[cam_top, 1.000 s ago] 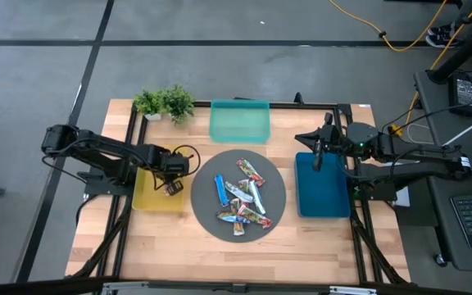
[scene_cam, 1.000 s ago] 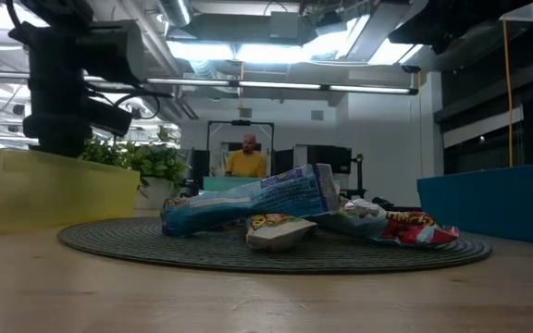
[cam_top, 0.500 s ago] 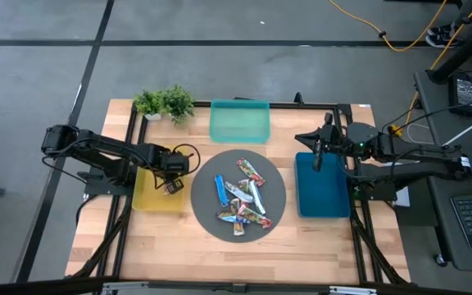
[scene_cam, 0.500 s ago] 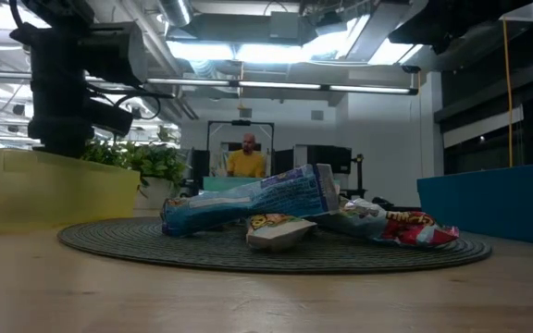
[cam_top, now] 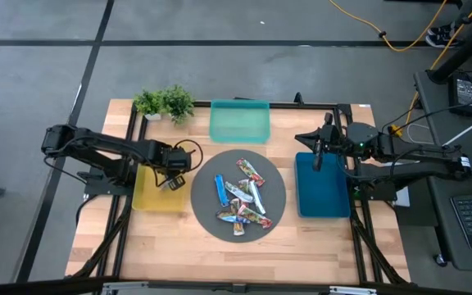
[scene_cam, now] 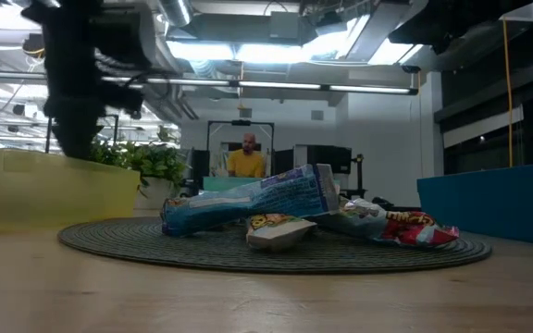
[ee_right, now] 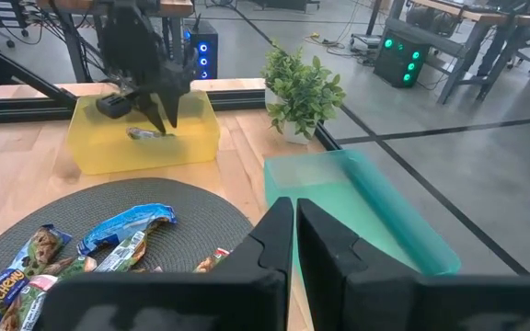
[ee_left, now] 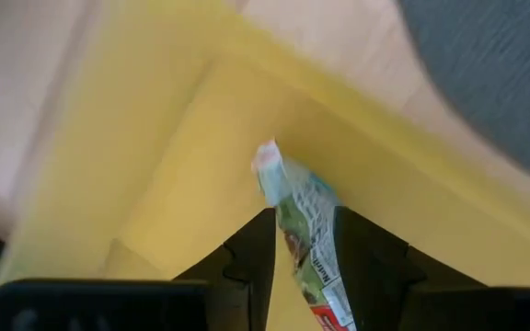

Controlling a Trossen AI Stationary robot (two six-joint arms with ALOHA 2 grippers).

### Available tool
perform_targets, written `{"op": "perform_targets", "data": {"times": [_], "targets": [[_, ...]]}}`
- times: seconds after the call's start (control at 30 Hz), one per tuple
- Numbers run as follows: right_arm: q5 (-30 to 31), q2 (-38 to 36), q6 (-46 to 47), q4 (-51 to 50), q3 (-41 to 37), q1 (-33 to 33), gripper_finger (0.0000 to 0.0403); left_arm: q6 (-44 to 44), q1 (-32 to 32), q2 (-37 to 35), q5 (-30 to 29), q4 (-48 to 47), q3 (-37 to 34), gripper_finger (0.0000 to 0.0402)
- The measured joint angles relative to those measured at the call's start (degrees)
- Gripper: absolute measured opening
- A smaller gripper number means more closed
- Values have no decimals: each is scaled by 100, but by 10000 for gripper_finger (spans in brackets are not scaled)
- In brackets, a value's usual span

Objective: Pick and place Granola Bars by type
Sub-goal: Put the red granola bar into the yellow bin

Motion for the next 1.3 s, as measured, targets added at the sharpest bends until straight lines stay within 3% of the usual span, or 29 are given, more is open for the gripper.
{"op": "perform_targets", "data": {"times": [0.27,0.53,0.97,1.1,1.3], "targets": [[2,0,0,0,0,2,23,861,2,0,-262,168,802,107],[2,0,158,0,0,0,23,2619,30,-2,-380,1467,1240,107],[-435,190,297,1,0,0,27,2680,597,-2,-461,1749,1304,107],[-680,659,411,130,0,0,63,2680,678,-2,-469,1751,1304,109],[-752,1528,1014,263,207,-131,168,2680,750,-2,-369,1751,1304,106]]}}
